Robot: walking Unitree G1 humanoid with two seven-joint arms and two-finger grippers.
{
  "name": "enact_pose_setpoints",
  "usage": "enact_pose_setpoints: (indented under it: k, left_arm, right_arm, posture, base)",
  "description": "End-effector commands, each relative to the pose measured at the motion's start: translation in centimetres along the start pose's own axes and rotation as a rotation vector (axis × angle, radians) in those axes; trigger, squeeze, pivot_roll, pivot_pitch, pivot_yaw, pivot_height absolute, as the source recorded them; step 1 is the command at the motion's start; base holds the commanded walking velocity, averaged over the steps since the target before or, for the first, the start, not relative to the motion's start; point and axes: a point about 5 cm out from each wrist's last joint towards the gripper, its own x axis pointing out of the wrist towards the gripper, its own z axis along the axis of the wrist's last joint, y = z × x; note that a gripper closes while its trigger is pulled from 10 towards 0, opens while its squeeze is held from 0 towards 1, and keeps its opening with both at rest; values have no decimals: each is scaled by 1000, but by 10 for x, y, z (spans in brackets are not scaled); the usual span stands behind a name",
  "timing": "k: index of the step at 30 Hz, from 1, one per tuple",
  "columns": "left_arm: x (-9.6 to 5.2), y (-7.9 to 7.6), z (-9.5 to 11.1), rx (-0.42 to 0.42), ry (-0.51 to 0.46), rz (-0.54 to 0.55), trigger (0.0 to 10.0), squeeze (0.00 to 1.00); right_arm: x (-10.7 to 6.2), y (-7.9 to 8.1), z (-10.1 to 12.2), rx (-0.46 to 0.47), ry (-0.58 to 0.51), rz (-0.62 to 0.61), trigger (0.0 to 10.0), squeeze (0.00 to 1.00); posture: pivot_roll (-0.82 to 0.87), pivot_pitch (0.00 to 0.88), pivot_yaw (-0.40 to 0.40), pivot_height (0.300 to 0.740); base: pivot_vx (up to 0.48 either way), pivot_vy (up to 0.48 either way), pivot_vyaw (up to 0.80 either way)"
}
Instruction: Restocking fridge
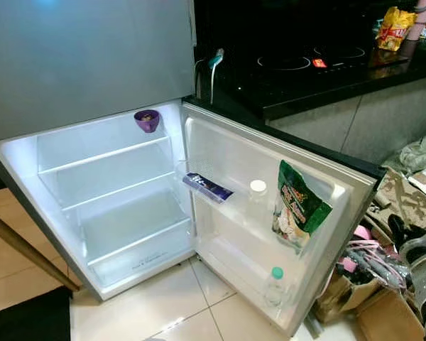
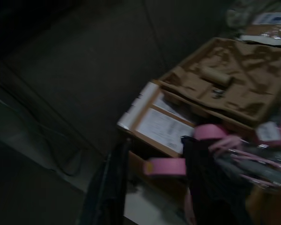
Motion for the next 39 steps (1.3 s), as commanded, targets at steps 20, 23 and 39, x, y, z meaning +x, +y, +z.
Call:
enact_pose_setpoints:
  k: [20,23,39]
  left_arm:
    - [-1,4,2,0,-16,5,10000,0]
    - [-1,3,2,1,-18,2,10000,0]
    - [0,-3,0,-6,-13,-8,10000,0]
  right_arm:
    - [-7,82,-50,49,223,700,10000,0]
    - [-13,92,-55,57,265,836,10000,0]
    - [-31,89,-96,-95,451,800,10000,0]
  posture:
    - [-81,0,-3,740]
    - [-81,0,-3,740]
    - [-95,0,0,740]
  base:
    - [0,0,0]
    - [0,0,0]
    - [0,0,0]
